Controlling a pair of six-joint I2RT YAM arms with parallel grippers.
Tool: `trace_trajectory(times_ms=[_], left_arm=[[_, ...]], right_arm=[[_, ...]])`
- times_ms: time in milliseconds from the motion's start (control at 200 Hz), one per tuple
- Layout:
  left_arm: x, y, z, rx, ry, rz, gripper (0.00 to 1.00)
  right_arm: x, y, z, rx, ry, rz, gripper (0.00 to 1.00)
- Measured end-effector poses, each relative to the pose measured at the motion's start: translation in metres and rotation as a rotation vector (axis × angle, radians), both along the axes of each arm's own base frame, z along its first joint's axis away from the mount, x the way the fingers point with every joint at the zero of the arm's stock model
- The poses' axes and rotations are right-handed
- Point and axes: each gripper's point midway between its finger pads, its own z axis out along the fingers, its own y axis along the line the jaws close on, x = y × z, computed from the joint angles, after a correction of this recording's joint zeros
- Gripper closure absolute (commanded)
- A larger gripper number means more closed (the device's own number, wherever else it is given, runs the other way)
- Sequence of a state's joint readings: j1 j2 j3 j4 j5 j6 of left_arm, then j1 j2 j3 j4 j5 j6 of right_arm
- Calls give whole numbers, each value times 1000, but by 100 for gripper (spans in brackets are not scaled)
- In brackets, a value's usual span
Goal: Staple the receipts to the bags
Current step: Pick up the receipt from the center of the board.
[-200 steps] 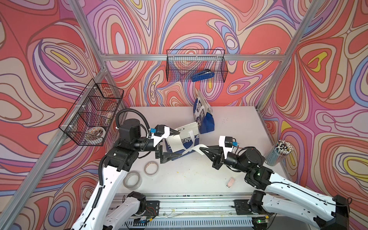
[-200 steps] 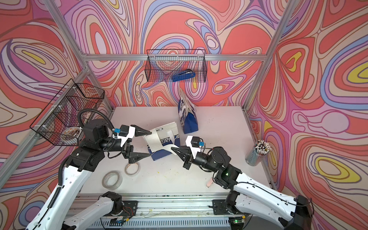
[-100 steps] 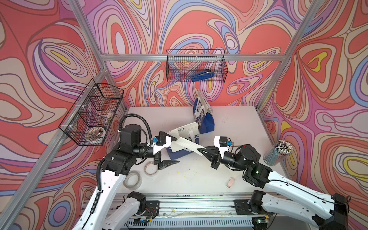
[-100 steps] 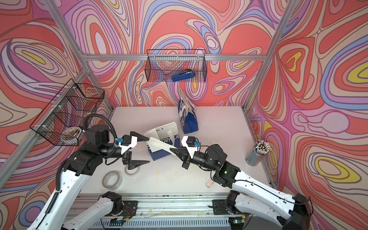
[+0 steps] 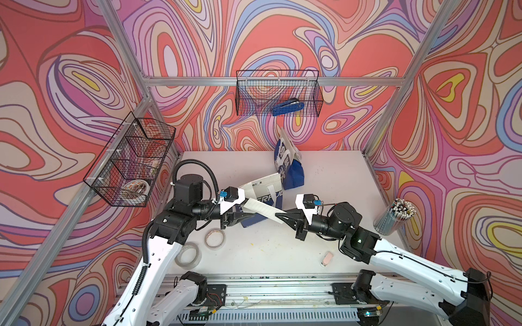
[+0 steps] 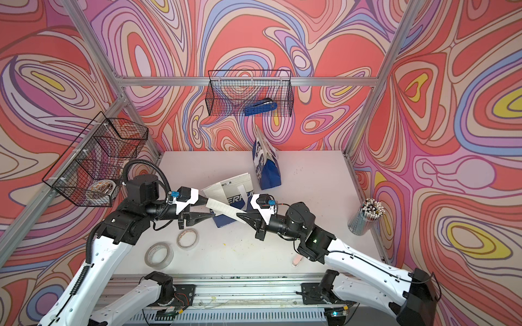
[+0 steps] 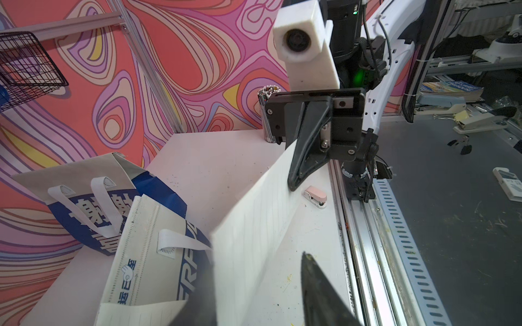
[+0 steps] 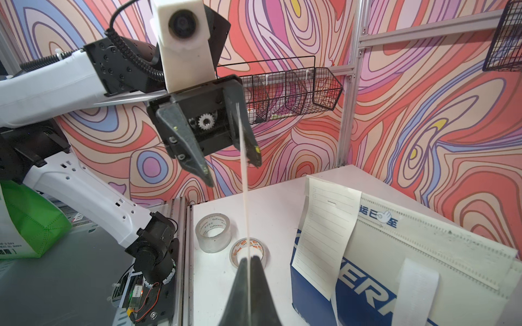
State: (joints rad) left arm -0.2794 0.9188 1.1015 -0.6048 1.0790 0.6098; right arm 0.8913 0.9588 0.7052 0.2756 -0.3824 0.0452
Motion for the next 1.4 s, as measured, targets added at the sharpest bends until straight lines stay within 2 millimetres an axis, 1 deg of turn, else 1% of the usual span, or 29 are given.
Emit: trace_trajectory(times_ms=[25, 105, 140, 180, 260, 335, 426, 536, 621, 661, 726, 816, 946, 1047, 1092, 1122, 1167, 1177, 1187, 1262, 1287, 1297, 1312, 1402], left_arm=[[0, 0, 0, 1, -3, 2, 100], [2, 1, 0, 9, -14, 13, 100], [3, 2, -1, 14, -16, 24, 100], [6, 3, -2, 22, -18, 38, 100], [8, 5, -5, 50, -22, 58, 100], [12, 6, -7, 93, -28, 71, 100], [15, 2, -14, 180, -44, 62, 100], [10, -9, -37, 329, -46, 3, 100], [9, -10, -56, 405, -9, -23, 100], [8, -9, -62, 425, 5, -32, 100], [7, -8, -66, 438, 8, -41, 100], [5, -7, -64, 441, -8, -49, 100], [3, -6, -64, 441, -19, -56, 100], [2, -9, -64, 434, -18, -70, 100], [1, -10, -64, 430, -15, -79, 100], [1, -11, -64, 427, -11, -84, 100], [0, -13, -65, 425, -4, -94, 100], [0, -13, -65, 424, -3, -96, 100], [0, -14, -65, 424, -2, -96, 100], [3, -17, -64, 421, 5, -106, 100], [4, -19, -63, 419, 6, -110, 100], [4, -19, -63, 419, 6, -111, 96], [5, -20, -63, 418, 7, -113, 87], [10, -22, -59, 411, 3, -106, 15]], right_arm=[[0, 0, 0, -1, 0, 0, 100], [1, -1, -1, -9, -6, -11, 76], [3, -2, -5, -32, -15, -24, 68], [5, -4, -11, -74, -34, -38, 63], [11, -10, -26, -197, -81, -82, 57], [19, -16, -38, -328, -121, -118, 53], [25, -17, -43, -458, -157, -114, 51], [28, -16, -45, -535, -183, -94, 49], [28, -16, -51, -575, -195, -81, 48], [29, -15, -55, -590, -199, -76, 48], [30, -14, -62, -614, -199, -65, 47], [29, -12, -69, -634, -196, -44, 45], [20, -10, -63, -607, -208, -1, 44], [14, -3, -59, -570, -212, 41, 46], [13, 2, -60, -560, -208, 64, 49], [13, 5, -62, -558, -198, 78, 53], [15, 12, -68, -560, -186, 100, 62], [15, 13, -69, -560, -180, 101, 66], [16, 15, -70, -560, -169, 104, 68], [18, 23, -78, -558, -147, 121, 100], [19, 25, -80, -556, -137, 121, 100], [19, 25, -80, -555, -137, 123, 100], [20, 26, -80, -552, -129, 123, 100], [22, 25, -74, -521, -110, 113, 100]])
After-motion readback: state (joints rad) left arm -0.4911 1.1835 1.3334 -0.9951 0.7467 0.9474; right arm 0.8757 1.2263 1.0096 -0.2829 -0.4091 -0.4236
